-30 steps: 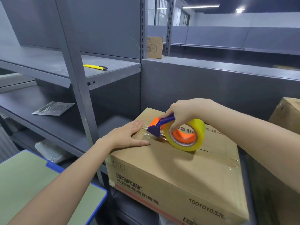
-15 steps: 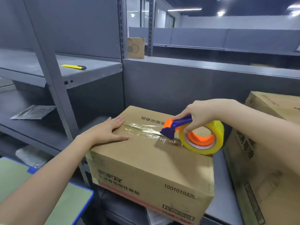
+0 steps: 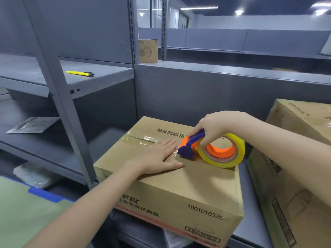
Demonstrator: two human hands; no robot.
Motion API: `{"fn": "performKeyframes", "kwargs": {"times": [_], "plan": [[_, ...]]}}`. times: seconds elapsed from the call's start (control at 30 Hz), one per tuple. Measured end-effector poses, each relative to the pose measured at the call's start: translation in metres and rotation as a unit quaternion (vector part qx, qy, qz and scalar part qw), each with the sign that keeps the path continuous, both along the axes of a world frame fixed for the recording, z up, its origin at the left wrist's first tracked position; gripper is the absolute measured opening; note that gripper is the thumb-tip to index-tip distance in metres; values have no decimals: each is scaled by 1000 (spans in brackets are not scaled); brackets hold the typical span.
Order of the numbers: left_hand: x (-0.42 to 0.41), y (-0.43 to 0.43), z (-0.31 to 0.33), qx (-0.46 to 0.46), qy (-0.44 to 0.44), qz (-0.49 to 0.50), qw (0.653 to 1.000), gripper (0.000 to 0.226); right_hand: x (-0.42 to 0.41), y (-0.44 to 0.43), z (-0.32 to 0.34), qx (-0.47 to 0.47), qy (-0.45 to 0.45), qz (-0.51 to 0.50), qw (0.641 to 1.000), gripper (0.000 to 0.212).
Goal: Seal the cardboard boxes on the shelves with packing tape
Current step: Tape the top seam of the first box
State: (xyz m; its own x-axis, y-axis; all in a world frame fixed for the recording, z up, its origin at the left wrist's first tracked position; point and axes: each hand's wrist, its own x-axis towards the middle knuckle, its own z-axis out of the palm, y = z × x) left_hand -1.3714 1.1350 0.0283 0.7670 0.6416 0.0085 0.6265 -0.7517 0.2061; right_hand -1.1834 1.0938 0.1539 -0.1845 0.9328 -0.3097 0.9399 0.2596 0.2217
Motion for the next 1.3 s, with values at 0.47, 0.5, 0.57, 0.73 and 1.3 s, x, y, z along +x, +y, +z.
{"fn": "performKeyframes", "kwargs": {"times": [0.47, 0.5, 0.57, 0.73, 1.3], "plan": [[-76, 49, 8, -62, -15, 20, 998, 99, -54, 34, 0, 61, 35, 42, 997, 55], [-76, 49, 8, -63, -19, 20, 998, 98, -52, 33, 0, 55, 45, 38, 997, 55], [-76, 50, 7, -60, -25, 18, 998, 97, -46, 31, 1, 46, 70, 37, 996, 56], [-77, 50, 6, -61, -37, 19, 997, 93, -38, 21, 2, 52, 91, 45, 993, 58], [-69, 48, 4, -88, -58, 36, 994, 90, 56, -65, 6, 15, 96, -51, 994, 58]]}}
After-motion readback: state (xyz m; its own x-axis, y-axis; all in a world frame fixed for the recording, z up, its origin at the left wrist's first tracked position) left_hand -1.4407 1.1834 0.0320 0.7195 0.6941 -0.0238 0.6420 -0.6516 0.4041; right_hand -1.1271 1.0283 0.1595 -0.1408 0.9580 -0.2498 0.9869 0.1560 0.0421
